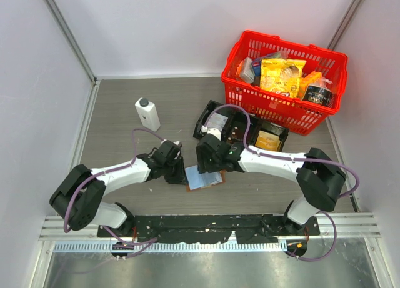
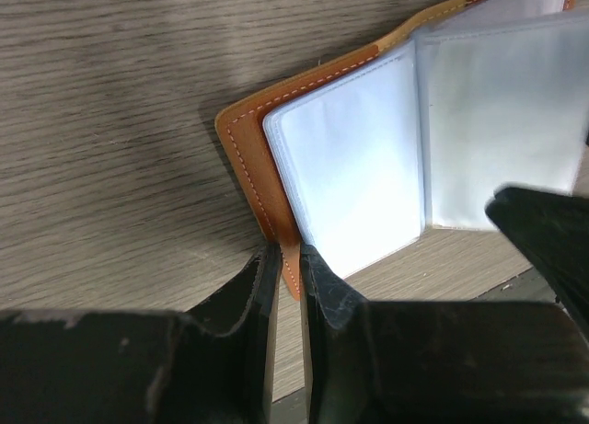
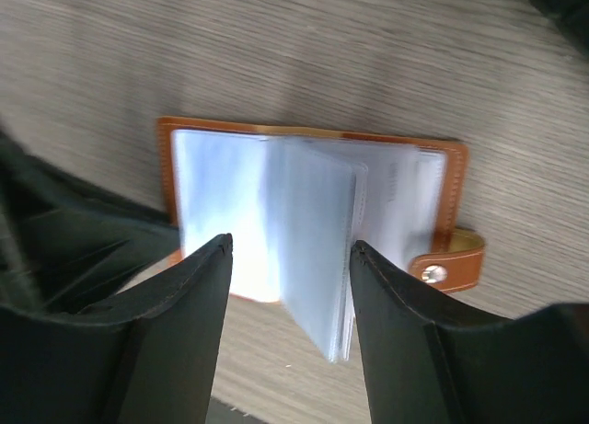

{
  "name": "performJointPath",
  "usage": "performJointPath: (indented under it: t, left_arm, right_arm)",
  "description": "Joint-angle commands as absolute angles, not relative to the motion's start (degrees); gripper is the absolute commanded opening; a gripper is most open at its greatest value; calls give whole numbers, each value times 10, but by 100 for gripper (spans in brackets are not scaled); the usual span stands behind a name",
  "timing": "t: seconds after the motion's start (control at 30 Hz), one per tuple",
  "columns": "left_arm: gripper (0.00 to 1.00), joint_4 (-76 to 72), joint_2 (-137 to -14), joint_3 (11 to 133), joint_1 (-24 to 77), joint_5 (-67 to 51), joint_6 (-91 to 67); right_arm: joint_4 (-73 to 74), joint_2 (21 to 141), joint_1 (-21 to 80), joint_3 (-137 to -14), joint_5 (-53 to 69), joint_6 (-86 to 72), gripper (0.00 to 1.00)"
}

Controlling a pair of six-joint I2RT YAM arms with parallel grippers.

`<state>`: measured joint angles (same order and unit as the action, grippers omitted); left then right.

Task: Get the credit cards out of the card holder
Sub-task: Remove the credit card from the card holder.

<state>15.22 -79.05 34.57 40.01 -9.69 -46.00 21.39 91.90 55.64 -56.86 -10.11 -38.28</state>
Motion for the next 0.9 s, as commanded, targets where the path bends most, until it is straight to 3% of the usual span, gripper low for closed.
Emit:
performJointPath:
  t: [0.0,0.23,0.63,0.87]
  left_arm:
    - [18,153,-802,344,402,-96,-450]
    - [18,155,-792,341,402,-89,-453]
    - [19,191,-740,340,402,-53,-460]
    - [23,236,-648,366,402,-25,-465]
  right_arm:
    - [163,893,566,-603,-9,-389,58]
    - [105,911,567,-600,85,-401,58]
    - [131,881,548,-545,-46,-397,58]
    - [4,869,501,-468,67,-417,58]
